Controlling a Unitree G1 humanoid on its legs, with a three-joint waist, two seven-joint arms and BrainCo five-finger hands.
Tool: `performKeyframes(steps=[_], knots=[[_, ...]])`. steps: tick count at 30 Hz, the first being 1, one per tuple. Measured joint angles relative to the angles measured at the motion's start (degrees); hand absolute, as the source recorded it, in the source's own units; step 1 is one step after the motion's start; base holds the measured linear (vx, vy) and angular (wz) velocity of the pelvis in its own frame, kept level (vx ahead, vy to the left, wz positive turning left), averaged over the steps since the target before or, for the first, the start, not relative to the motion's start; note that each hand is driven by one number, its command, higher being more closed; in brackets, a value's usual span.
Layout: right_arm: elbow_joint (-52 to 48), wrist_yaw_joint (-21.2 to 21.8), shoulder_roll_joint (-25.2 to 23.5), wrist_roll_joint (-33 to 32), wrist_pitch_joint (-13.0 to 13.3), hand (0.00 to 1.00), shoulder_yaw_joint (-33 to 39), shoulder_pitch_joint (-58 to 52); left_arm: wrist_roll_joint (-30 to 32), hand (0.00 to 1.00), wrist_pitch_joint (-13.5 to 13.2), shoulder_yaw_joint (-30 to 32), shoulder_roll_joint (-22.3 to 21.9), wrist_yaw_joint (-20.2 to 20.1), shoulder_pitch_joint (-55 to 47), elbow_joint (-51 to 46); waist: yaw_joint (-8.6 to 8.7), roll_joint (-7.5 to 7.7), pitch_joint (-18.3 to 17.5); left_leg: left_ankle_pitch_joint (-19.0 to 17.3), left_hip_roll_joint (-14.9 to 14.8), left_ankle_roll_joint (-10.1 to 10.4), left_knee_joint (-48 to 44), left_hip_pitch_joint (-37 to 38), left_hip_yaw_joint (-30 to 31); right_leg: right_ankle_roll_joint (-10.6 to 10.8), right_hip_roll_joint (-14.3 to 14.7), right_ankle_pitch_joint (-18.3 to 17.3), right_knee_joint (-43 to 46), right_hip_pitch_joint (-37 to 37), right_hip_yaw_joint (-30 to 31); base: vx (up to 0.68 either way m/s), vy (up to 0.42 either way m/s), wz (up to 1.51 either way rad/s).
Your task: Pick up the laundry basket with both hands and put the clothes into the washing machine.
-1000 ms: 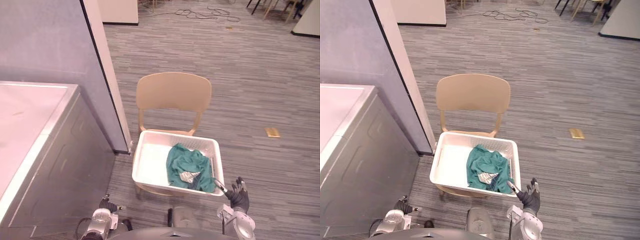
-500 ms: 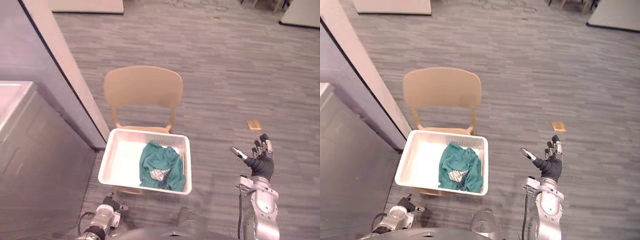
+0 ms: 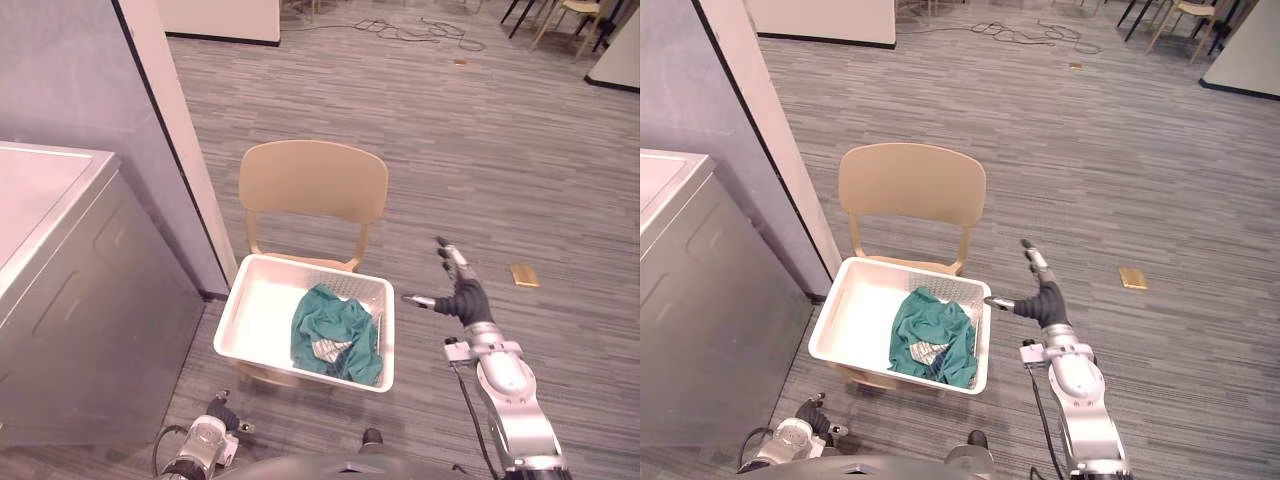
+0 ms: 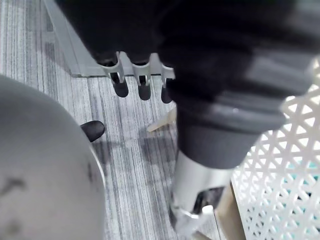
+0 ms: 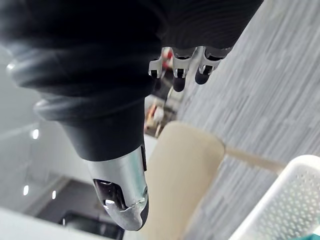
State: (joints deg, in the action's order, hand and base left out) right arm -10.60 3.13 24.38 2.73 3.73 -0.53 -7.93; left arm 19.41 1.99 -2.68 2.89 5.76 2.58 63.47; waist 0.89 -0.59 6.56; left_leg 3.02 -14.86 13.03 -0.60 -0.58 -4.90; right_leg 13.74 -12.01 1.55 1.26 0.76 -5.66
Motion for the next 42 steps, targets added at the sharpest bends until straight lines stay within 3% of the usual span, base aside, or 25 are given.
performKeyframes(steps=[5, 7, 16, 21, 25, 35, 42], knots=[[10.3, 2.7, 10.9, 6.1, 1.3, 0.00, -17.6, 12.6, 0.0, 0.00, -0.7, -2.5, 0.8, -0.1, 1.9, 0.0, -0.93, -0.95, 2.4, 2.2, 0.3, -0.5, 1.3, -3.3, 0.6, 0.1, -0.1, 1.4, 0.0, -3.5, -0.1, -0.15, 0.013, 0.04], [15.0, 3.6, 15.2, 9.6, 2.4, 0.00, -25.5, 19.7, -0.1, 0.00, -1.1, -3.3, 1.4, 0.0, 3.8, -0.1, -1.99, -1.05, 5.4, 3.2, 0.5, -0.5, 2.2, -3.9, 1.1, 0.1, -0.1, 2.2, 0.1, -4.3, -0.1, -0.14, 0.018, 0.05], [28.8, 4.4, 21.3, 15.9, 5.6, 0.00, -41.7, 37.0, -1.9, 0.00, -1.9, -4.8, 4.4, 2.2, 7.3, -1.7, -4.24, -1.01, 12.6, 6.4, 1.3, -0.9, 3.7, -7.6, 2.8, -0.2, -0.8, 3.1, 2.7, -9.0, -0.9, -0.04, 0.007, 0.06], [36.5, 4.0, 22.1, 22.0, 6.1, 0.00, -44.0, 42.8, -9.1, 0.00, -2.4, -4.7, 5.8, 3.2, 8.7, -2.8, -5.18, -1.01, 16.1, 7.3, 1.8, -1.2, 3.7, -10.6, 3.6, -0.1, -1.3, 3.0, 4.3, -12.3, -1.2, -0.01, 0.004, 0.07], [40.0, 3.0, 23.0, 22.9, 5.8, 0.00, -43.9, 45.6, -11.9, 0.00, -3.2, -4.7, 6.3, 4.4, 8.9, -4.5, -5.89, -1.15, 18.6, 7.4, 2.3, -1.4, 3.5, -11.8, 3.9, 0.0, -1.8, 2.9, 4.9, -13.2, -1.3, -0.01, 0.003, 0.05], [46.5, -0.4, 23.0, 24.8, 4.5, 0.00, -43.7, 48.9, -14.7, 0.00, -3.7, -4.1, 6.8, 6.3, 9.2, -5.6, -6.92, -1.92, 19.7, 7.2, 2.7, -2.0, 1.2, -18.1, 5.1, -0.1, -2.3, 2.2, 8.0, -19.5, -1.4, -0.01, -0.008, 0.02], [52.3, -3.2, 20.5, 25.0, 3.1, 0.00, -39.3, 49.1, -17.5, 0.00, -4.4, -4.1, 6.4, 6.6, 10.5, -6.6, -7.14, -2.76, 20.2, 6.7, 4.1, -2.5, -2.8, -24.8, 6.5, 0.1, -3.7, 1.7, 11.0, -24.9, -1.6, -0.04, -0.020, 0.09]])
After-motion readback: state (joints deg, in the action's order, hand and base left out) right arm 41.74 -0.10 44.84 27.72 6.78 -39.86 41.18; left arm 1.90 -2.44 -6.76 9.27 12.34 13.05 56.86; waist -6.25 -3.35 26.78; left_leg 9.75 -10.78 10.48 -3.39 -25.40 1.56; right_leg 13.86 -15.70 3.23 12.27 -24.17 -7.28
